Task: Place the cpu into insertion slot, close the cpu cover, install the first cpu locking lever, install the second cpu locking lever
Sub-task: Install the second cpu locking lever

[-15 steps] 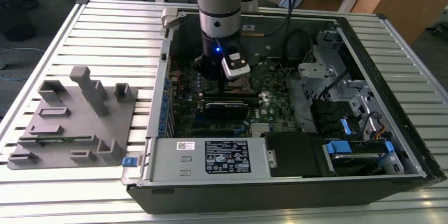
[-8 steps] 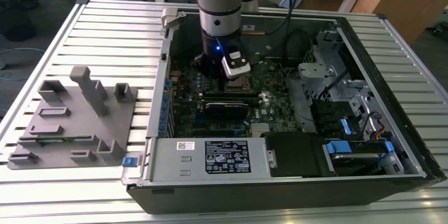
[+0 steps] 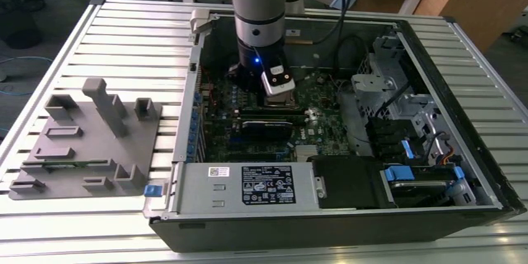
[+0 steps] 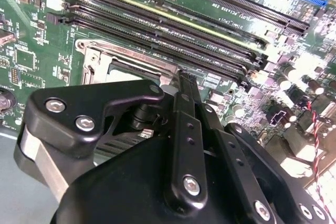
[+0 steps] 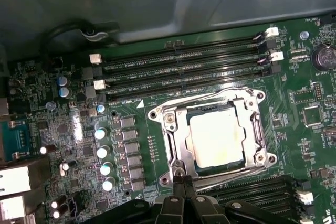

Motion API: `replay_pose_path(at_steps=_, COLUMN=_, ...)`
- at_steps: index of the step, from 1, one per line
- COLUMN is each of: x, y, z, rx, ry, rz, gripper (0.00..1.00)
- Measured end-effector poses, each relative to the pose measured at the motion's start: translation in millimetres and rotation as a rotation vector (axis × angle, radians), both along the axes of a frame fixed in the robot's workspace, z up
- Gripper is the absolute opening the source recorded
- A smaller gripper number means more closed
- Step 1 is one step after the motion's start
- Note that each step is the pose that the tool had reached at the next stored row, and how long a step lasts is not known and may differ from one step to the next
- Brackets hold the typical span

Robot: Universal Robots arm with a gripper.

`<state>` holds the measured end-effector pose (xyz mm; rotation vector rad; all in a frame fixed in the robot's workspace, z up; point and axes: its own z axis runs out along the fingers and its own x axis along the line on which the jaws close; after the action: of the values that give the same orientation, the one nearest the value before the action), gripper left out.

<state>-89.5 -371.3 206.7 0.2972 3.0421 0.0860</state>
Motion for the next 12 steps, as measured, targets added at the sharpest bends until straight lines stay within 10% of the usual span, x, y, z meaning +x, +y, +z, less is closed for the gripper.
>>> replay_pose_path(at_steps=12, x=-4.6, y=-7.9, z=-0.2, rx=0.0268, ry=-0.0009, rz=0.0, gripper=0.11)
